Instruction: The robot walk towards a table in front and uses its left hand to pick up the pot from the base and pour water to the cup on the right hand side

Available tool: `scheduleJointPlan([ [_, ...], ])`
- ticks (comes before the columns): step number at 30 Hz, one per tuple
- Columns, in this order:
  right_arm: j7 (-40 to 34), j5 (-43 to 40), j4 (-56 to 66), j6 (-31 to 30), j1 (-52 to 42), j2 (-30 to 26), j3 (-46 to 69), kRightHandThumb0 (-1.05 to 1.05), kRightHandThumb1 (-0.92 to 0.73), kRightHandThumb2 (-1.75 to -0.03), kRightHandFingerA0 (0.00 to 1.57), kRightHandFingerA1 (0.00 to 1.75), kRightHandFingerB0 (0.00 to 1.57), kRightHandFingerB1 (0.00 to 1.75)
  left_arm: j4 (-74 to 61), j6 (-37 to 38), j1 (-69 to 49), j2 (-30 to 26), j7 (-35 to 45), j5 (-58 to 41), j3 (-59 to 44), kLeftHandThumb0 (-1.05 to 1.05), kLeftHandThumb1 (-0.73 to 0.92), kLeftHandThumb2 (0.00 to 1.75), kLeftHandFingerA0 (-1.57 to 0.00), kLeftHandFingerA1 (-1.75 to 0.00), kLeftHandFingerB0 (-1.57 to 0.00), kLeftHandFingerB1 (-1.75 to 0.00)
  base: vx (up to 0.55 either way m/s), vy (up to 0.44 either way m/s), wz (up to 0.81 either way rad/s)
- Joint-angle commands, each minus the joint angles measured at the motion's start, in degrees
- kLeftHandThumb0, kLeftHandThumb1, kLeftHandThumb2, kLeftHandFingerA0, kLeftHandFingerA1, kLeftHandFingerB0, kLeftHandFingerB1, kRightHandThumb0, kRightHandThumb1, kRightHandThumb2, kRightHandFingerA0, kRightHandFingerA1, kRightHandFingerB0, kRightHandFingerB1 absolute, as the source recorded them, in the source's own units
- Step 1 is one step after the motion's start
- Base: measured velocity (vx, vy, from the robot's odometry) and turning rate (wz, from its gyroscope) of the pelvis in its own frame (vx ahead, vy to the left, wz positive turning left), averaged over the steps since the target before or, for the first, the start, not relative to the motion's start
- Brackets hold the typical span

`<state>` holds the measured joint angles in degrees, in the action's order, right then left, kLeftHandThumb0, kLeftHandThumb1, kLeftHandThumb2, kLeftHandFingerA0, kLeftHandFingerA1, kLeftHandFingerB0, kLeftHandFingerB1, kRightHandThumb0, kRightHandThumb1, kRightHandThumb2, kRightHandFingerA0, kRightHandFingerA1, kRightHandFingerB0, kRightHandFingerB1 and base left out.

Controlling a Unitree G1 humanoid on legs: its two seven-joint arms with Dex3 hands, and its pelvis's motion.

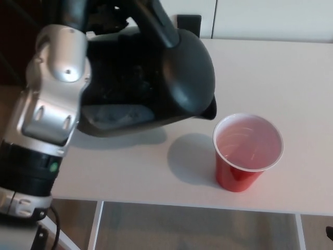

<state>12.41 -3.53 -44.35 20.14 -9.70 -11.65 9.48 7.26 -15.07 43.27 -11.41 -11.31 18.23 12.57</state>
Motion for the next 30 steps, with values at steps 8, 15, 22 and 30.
scheduleJointPlan([
  [8, -1.2, 1.3, 1.7, -2.7, 0.5, -1.2, -0.4, -0.63, -0.5, -0.82, 0.28, 0.55, 0.14, 0.45, 2.4, 9.0, 5.5, -0.7, -5.5, 11.2, 5.2, -0.23, 0.55, 0.56, -0.9, -1.75, -0.72, -1.66, 0.0, 0.0, 0.0],
  [15, -0.4, 0.9, 1.4, -3.0, 1.0, -1.3, -0.4, -0.62, -0.51, -0.81, 0.29, 0.54, 0.13, 0.44, 5.1, 15.5, 7.5, -3.8, -5.7, 12.3, 4.5, -0.17, 0.59, 0.57, -0.86, -1.75, -0.62, -1.75, 0.0, 0.0, 0.0],
  [22, -0.2, 0.9, 0.5, -3.0, 1.8, -1.4, -0.5, -0.64, -0.5, -0.82, 0.27, 0.54, 0.12, 0.44, 5.6, 18.5, 9.9, -6.7, -4.4, 12.8, 3.1, -0.2, 0.59, 0.56, -0.87, -1.75, -0.64, -1.75, 0.0, 0.0, 0.0],
  [30, 0.1, 0.5, -0.5, -2.8, 2.2, -1.4, -0.2, -0.63, -0.51, -0.81, 0.25, 0.52, 0.12, 0.43, 8.7, 24.6, 12.1, -8.9, -4.5, 13.7, 3.8, -0.21, 0.6, 0.56, -0.87, -1.75, -0.6, -1.73, 0.0, 0.0, 0.0],
])
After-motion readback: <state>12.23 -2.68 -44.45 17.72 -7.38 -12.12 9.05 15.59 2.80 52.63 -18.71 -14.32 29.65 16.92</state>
